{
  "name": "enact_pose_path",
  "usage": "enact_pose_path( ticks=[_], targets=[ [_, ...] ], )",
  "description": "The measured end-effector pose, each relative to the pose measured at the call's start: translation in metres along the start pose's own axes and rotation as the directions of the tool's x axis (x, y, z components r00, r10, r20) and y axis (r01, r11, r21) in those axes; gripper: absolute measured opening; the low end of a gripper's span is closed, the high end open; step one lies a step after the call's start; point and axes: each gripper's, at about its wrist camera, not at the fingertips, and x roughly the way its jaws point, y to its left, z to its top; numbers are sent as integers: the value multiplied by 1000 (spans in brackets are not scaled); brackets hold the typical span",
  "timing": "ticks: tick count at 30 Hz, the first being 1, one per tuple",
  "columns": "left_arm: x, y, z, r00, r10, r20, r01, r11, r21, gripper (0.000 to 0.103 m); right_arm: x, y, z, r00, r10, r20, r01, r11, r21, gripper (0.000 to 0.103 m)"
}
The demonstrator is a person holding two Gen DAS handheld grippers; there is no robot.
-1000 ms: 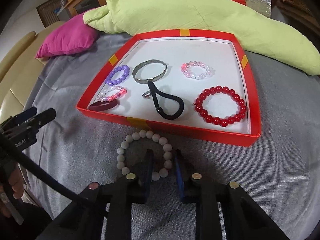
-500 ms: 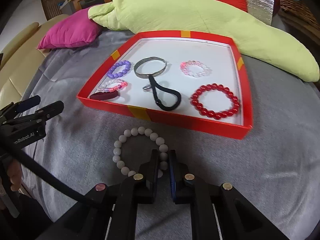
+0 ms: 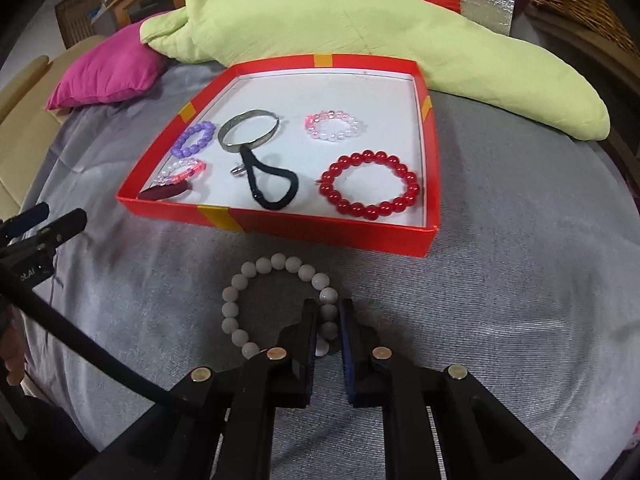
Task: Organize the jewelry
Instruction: 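Move the right tool down to the white pearl bracelet beside the box, then close the right tool on the white pearl bracelet and lift it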
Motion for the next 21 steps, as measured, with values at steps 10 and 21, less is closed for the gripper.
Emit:
enact_pose_path(
  ticks=[10,21],
  targets=[
    [-1,1,-4,1000,-1,-8,1,1000,4,83,5,-3,2,1000,20,-16,-20,1000,9,16],
    [0,2,-8,1000,-11,-23,11,1000,7,83,5,4,0,998,56,-9,-56,998,-2,41]
  ],
)
